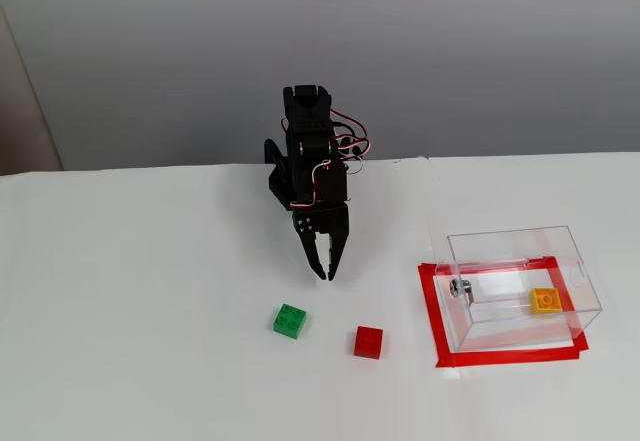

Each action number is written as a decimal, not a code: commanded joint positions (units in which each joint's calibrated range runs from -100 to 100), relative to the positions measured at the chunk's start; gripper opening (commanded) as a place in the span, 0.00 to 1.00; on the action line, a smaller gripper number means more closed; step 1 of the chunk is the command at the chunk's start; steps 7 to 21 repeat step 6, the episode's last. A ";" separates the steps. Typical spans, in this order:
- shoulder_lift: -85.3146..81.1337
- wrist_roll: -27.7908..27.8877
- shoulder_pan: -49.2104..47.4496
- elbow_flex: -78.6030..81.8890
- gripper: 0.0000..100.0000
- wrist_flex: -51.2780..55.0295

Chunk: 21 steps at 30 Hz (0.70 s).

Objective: Pick the yellow lego brick and place it into the transparent box

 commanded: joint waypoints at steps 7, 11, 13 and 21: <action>-0.68 0.20 0.53 0.37 0.02 -0.57; -0.68 0.20 0.53 0.37 0.02 -0.57; -0.68 0.20 0.53 0.37 0.02 -0.57; -0.68 0.20 0.53 0.37 0.02 -0.57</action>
